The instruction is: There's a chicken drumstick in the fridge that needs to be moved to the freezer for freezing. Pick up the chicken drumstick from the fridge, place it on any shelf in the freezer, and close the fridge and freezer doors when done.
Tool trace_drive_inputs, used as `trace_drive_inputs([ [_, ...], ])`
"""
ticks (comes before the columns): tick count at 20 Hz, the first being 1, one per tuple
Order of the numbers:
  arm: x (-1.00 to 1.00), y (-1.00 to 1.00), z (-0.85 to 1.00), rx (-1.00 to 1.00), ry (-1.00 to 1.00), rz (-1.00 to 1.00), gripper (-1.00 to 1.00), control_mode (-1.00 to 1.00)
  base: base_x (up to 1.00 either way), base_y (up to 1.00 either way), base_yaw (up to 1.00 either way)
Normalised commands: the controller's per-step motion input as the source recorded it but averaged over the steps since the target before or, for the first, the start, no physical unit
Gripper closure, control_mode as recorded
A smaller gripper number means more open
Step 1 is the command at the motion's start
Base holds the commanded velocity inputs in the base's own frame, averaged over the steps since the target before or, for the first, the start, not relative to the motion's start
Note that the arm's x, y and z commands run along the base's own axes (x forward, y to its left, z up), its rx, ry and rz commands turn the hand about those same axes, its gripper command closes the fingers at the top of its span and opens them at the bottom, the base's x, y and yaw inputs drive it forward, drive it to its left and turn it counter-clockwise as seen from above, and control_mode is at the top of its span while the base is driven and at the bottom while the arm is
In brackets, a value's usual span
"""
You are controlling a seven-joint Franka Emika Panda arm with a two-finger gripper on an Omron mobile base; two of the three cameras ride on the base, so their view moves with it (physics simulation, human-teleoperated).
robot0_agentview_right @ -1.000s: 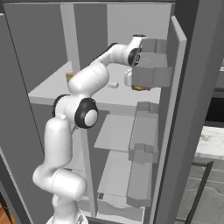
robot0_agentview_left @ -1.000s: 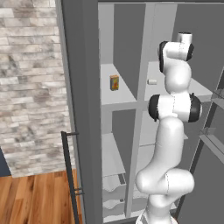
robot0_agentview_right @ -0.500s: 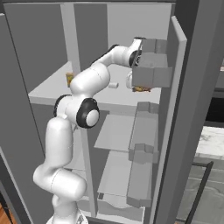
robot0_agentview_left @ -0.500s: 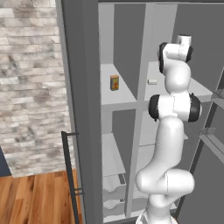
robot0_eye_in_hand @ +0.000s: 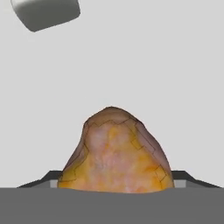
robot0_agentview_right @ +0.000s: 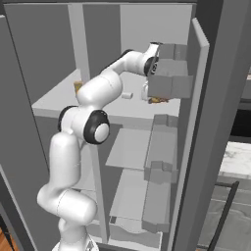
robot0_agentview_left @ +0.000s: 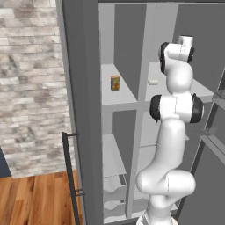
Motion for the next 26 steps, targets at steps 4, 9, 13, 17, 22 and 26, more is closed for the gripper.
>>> trace_drive_inputs([
  [4, -0.87, 0.5, -0.65, 0.0, -0.11, 0.01, 1.0, -1.0, 0.0, 0.0, 0.0],
  [9, -0.83, 0.51, -0.39, 0.0, -0.1, 0.0, 1.0, -1.0, 0.0, 0.0, 0.0],
  [13, -0.87, 0.34, -0.22, 0.0, -0.11, 0.0, 1.0, -1.0, 0.0, 0.0, 0.0],
  [17, -0.93, 0.0, 0.3, -0.01, -0.19, 0.0, 1.0, -1.0, 0.0, 0.0, 0.0],
  [22, -0.85, 0.21, 0.46, -0.08, -0.1, -0.04, 1.0, -1.0, 0.0, 0.0, 0.0],
  [26, -0.61, 0.53, 0.45, 0.0, 0.0, -0.01, 1.0, -1.0, 0.0, 0.0, 0.0],
])
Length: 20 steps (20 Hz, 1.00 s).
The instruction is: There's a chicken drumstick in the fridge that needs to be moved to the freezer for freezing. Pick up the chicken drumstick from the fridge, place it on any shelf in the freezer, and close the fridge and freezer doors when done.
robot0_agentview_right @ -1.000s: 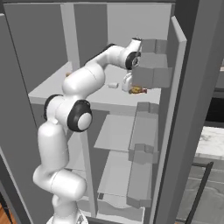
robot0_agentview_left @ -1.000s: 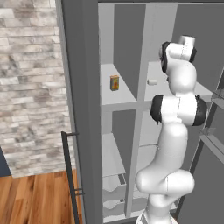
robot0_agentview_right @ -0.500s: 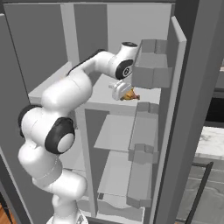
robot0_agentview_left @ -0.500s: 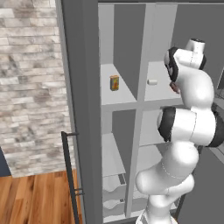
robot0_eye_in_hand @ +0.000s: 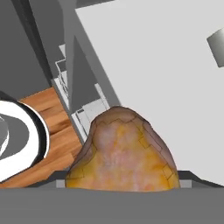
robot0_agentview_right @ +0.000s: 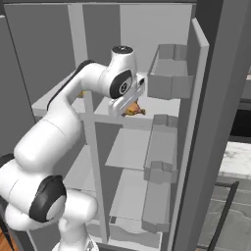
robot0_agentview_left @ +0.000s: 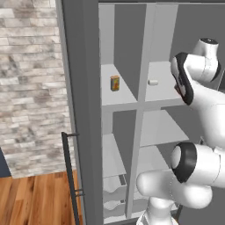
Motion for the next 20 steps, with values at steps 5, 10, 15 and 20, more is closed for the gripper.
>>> trace_drive_inputs([
  [5, -0.53, 0.41, 0.39, 0.04, 0.0, 0.0, 1.0, -1.0, 0.0, 0.0, 0.0],
  [10, -0.67, 0.18, 0.27, 0.13, 0.01, 0.0, 1.0, -1.0, 0.0, 0.0, 0.0],
  [15, -0.52, 0.53, 0.01, 0.22, 0.0, 0.0, 1.0, -1.0, 0.0, 0.0, 0.0],
  [20, -0.16, 0.79, 0.0, 0.13, -0.02, 0.0, 1.0, -1.0, 0.0, 0.0, 0.0],
])
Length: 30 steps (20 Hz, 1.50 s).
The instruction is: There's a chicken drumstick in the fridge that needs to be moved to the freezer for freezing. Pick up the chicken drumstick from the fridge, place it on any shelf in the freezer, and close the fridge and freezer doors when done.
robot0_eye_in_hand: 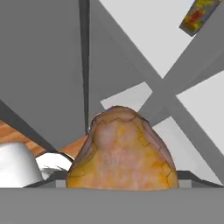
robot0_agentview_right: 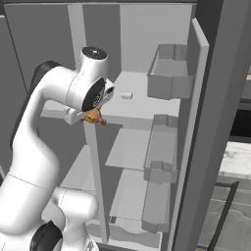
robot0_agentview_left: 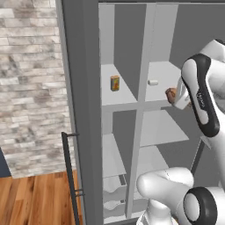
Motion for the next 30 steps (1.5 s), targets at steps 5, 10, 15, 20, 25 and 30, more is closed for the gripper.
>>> trace_drive_inputs([
  [5, -0.15, 0.93, 0.0, 0.09, -0.05, 0.0, 1.0, -1.0, 0.0, 0.0, 0.0],
  [10, -0.03, 0.95, -0.02, 0.07, 0.0, 0.0, 1.0, -1.0, 0.0, 0.0, 0.0],
  [15, 0.22, 0.39, 0.1, 0.01, 0.06, 0.0, 1.0, -1.0, 0.0, 0.0, 0.0],
  [20, 0.23, 0.39, 0.0, 0.01, 0.0, 0.04, 1.0, -1.0, 0.0, 0.0, 0.0],
  [25, 0.14, 0.45, 0.0, 0.0, -0.06, 0.0, 1.0, -1.0, 0.0, 0.0, 0.0],
  [30, 0.36, 0.13, 0.0, 0.0, 0.0, 0.0, 1.0, -1.0, 0.0, 0.0, 0.0],
])
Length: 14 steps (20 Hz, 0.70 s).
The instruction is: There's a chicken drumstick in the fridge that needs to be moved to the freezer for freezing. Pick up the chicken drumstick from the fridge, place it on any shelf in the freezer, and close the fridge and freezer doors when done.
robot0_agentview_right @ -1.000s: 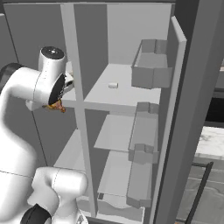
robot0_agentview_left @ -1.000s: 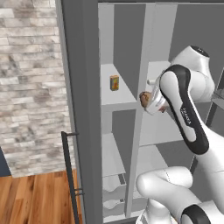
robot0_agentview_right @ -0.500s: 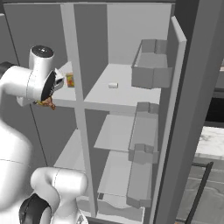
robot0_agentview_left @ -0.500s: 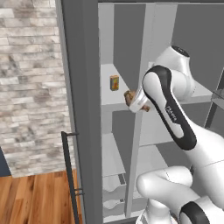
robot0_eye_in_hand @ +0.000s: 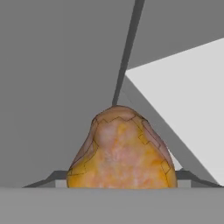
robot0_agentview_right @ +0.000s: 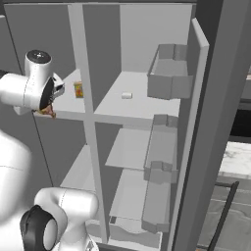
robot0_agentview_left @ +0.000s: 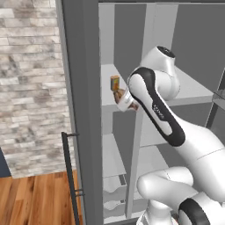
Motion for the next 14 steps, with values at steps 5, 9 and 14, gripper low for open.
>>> trace_drive_inputs([
  [5, 0.35, 0.0, 0.0, 0.0, 0.0, 0.0, 1.0, -1.0, 0.0, 0.0, 0.0],
  [9, 0.34, 0.12, 0.0, 0.0, 0.0, 0.0, 1.0, -1.0, 0.0, 0.0, 0.0],
  [14, 0.37, 0.1, 0.0, 0.0, 0.0, 0.0, 1.0, -1.0, 0.0, 0.0, 0.0],
])
